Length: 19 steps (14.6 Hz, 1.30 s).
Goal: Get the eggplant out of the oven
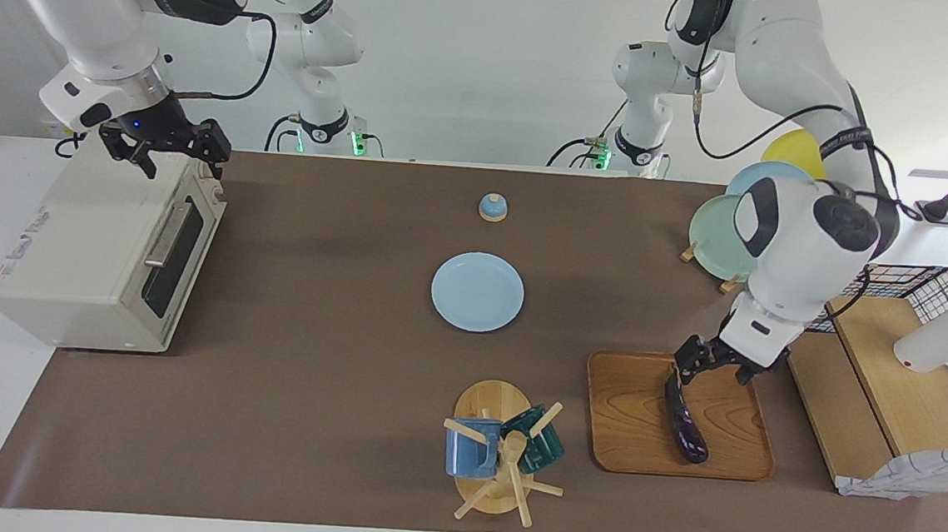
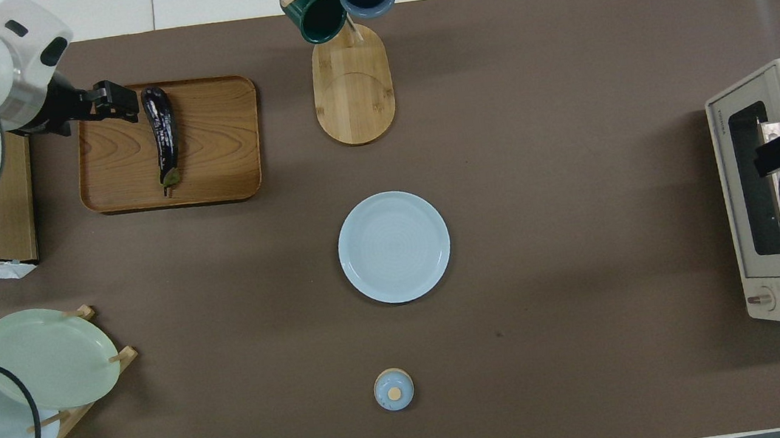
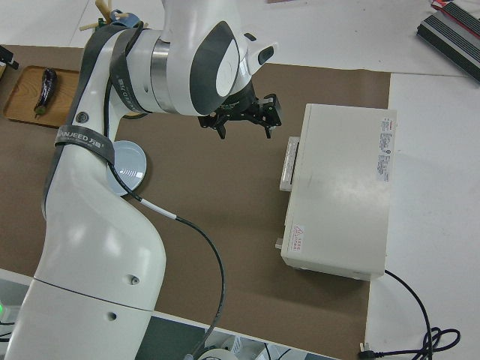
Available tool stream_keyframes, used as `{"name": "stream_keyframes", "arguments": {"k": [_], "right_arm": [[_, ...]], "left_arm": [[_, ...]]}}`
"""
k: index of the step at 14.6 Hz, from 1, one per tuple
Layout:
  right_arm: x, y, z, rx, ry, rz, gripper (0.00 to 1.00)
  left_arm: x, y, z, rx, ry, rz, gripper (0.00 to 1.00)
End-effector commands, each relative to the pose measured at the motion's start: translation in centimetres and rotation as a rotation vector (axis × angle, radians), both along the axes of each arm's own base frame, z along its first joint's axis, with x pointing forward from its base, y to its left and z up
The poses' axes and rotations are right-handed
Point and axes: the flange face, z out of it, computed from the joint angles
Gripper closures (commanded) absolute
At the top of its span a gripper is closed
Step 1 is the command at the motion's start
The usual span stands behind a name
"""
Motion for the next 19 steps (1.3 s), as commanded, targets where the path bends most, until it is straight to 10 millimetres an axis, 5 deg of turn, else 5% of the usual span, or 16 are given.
{"name": "stream_keyframes", "arguments": {"k": [1,5,10,19], "right_arm": [[-0.1,0.3,0.4,0.028,-0.024,-0.013,0.00],[0.2,1.2,0.5,0.086,-0.046,-0.011,0.00],[0.3,1.1,0.6,0.081,-0.053,-0.010,0.00],[0.4,1.2,0.9,0.069,-0.059,-0.006,0.00]], "left_arm": [[-4.7,0.9,6.2,0.040,0.033,0.022,0.00],[-10.0,1.2,10.9,0.072,0.134,0.024,0.00],[-13.2,0.6,9.8,0.085,0.246,0.008,0.00],[-12.7,-0.4,10.5,0.008,0.172,0.027,0.00]]}}
